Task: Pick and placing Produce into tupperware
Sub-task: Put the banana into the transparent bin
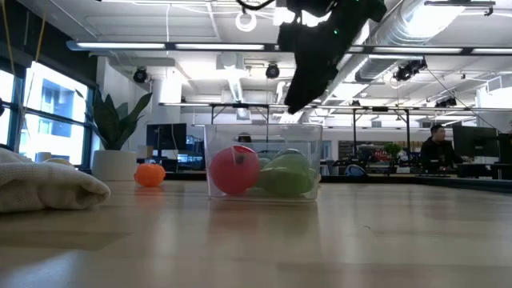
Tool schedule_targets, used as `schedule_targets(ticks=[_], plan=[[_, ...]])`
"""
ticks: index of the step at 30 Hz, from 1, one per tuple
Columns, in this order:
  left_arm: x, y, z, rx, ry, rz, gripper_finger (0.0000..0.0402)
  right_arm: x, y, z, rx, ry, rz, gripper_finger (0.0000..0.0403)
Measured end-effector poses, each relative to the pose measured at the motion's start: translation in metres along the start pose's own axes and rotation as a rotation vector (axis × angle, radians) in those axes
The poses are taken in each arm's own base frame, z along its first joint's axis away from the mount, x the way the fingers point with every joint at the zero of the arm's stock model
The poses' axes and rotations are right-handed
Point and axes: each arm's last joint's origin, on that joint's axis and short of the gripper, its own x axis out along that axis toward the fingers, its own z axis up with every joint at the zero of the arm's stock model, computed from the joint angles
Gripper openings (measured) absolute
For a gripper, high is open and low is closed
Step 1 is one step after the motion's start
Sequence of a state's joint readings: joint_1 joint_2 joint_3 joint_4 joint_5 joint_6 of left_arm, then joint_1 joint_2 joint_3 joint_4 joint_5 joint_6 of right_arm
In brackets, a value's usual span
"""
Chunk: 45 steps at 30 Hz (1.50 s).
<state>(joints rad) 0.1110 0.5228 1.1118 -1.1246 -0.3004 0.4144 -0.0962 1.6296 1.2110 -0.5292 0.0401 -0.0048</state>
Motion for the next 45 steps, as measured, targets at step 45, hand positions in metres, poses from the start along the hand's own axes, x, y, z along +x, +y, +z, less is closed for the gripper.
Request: schedule_targets(ticks=[45], plan=[[0.000, 0.000, 0.000, 0.000, 0.001, 0.000, 0.0113, 0.051, -0.191, -0.052, 1.682, 0.167, -0.291, 0.0358]])
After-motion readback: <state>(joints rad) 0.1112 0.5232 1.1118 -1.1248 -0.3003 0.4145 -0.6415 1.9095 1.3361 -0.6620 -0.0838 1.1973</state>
